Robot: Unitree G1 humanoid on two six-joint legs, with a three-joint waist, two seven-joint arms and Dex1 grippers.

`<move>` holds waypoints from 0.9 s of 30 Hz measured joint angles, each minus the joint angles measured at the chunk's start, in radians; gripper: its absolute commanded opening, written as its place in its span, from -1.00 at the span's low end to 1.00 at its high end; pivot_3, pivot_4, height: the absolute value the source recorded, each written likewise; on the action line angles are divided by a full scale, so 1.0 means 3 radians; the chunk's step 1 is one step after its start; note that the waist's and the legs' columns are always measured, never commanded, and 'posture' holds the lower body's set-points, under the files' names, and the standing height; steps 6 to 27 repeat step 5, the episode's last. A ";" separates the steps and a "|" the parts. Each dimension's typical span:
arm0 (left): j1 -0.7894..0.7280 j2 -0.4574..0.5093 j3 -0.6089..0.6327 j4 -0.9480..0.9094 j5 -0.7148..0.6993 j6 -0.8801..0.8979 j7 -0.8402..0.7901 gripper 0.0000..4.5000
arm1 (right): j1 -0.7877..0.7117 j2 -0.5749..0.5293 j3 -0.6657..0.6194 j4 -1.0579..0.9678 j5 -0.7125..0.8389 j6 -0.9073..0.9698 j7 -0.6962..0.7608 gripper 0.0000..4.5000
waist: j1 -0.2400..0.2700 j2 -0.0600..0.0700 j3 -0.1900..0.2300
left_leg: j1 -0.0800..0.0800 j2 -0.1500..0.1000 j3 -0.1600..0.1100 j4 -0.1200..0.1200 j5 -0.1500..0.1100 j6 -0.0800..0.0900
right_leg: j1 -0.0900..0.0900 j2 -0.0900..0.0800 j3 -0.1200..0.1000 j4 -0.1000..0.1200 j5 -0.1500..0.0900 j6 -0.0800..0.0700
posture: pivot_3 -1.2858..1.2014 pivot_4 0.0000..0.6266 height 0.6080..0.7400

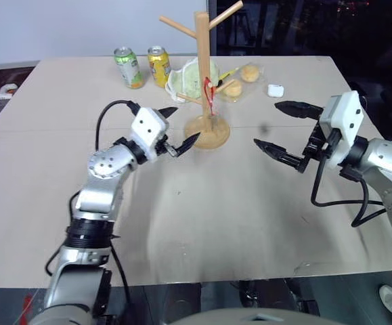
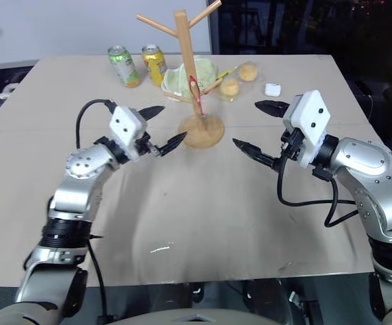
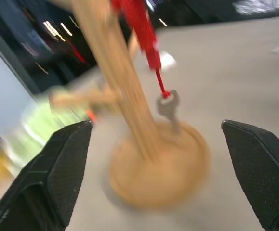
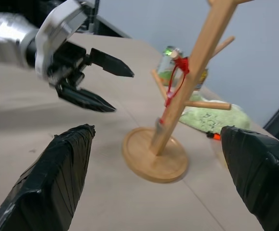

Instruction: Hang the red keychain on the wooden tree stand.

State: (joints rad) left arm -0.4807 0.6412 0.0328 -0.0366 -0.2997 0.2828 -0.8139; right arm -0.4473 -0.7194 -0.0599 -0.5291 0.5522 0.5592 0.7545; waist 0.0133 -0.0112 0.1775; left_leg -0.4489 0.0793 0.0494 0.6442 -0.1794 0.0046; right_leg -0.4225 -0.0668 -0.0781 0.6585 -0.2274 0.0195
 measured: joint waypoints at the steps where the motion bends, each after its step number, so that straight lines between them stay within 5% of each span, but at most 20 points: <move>1: -0.0005 0.0185 0.0010 -0.0109 -0.0153 0.0306 -0.0143 0.99 | -0.0001 -0.0059 -0.0003 0.0002 0.0042 0.0021 0.0064 1.00 | 0.0000 -0.0003 0.0002 | -0.0001 0.0000 0.0000 0.0000 0.0000 0.0000 | 0.0000 -0.0001 0.0000 0.0000 0.0000 0.0000 | 0.03 -0.52 1.00; 5: -0.0210 0.0793 0.0179 -0.0157 -0.0580 0.1113 -0.0584 0.99 | -0.0028 -0.0265 -0.0114 0.0067 0.0287 0.0229 0.0253 1.00 | 0.0003 -0.0006 0.0004 | -0.0001 0.0000 -0.0001 0.0000 0.0000 0.0000 | 0.0000 -0.0001 -0.0002 -0.0001 -0.0007 -0.0012 | 0.03 -0.52 1.00; 27: -0.0210 0.0793 0.0179 -0.0157 -0.0580 0.1113 -0.0584 0.99 | -0.0028 -0.0265 -0.0114 0.0067 0.0287 0.0229 0.0253 1.00 | 0.0003 -0.0006 0.0004 | -0.0001 0.0000 -0.0001 0.0000 0.0000 0.0000 | 0.0000 -0.0001 -0.0002 -0.0001 -0.0007 -0.0012 | 0.03 -0.52 1.00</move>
